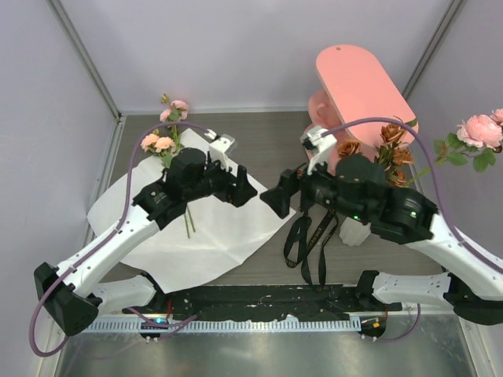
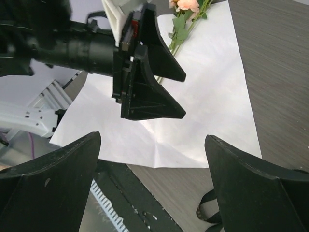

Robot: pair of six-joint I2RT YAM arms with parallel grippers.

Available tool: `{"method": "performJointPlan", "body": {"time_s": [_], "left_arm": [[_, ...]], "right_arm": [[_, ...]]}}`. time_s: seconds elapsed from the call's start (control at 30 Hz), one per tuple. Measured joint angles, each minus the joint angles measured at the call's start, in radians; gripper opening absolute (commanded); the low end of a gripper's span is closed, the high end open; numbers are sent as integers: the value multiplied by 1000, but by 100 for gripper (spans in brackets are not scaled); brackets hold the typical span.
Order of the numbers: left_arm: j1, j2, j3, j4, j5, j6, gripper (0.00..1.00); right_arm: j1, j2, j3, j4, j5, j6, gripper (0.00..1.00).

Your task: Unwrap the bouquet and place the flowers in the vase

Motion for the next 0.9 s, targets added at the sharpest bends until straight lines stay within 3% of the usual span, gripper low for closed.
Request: {"method": "performJointPlan", "body": {"time_s": [0.17, 0.37, 0.43, 0.5, 0.57, 0.7, 0.9], "left_arm": [[109, -18, 0, -1, -122, -21, 82], [367, 115, 35, -46, -192, -94, 77], [465, 183, 55, -77, -195, -127, 70], [577, 264, 77, -107, -191, -162, 48], [674, 338, 92, -123, -170, -197, 36], [794, 470, 101, -141, -113, -231, 33], [791, 593, 114, -171, -62, -242, 25]], "right_arm": [[0, 154, -55, 140, 16, -16, 95], [0, 322, -111, 230, 25, 3, 95], [1, 348, -137, 244, 31, 13, 95], [5, 361, -157, 255, 36, 20, 95], [12, 364, -177, 271, 41, 24, 95], [20, 363, -215, 312, 37, 24, 95], [22, 351, -271, 372, -5, 24, 95]]}}
